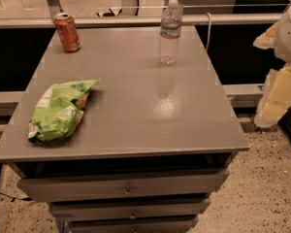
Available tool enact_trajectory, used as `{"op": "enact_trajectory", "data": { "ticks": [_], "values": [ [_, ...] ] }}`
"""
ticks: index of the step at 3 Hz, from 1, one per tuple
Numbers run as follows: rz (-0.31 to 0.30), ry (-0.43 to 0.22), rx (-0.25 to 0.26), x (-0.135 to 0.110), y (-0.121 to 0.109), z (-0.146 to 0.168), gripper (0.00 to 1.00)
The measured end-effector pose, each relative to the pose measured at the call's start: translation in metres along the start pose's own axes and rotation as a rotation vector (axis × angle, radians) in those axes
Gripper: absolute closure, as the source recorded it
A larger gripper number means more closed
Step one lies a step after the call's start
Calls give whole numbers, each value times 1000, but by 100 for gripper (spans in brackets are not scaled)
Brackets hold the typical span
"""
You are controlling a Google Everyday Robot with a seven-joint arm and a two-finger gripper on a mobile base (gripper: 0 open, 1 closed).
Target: Move green rice chip bag near water bottle
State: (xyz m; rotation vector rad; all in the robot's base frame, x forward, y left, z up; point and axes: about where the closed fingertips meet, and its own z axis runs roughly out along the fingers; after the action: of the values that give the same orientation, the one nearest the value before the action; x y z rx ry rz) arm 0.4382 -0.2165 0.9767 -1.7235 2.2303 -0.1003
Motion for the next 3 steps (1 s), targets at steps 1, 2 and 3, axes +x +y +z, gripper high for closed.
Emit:
{"op": "enact_trajectory", "data": {
  "ticks": [1,2,3],
  "values": [
    [0,0,0,0,0,0,0],
    [-12,-29,-1,-5,2,2,0],
    [-48,-148,-34,-32,11,28,0]
  ]
}}
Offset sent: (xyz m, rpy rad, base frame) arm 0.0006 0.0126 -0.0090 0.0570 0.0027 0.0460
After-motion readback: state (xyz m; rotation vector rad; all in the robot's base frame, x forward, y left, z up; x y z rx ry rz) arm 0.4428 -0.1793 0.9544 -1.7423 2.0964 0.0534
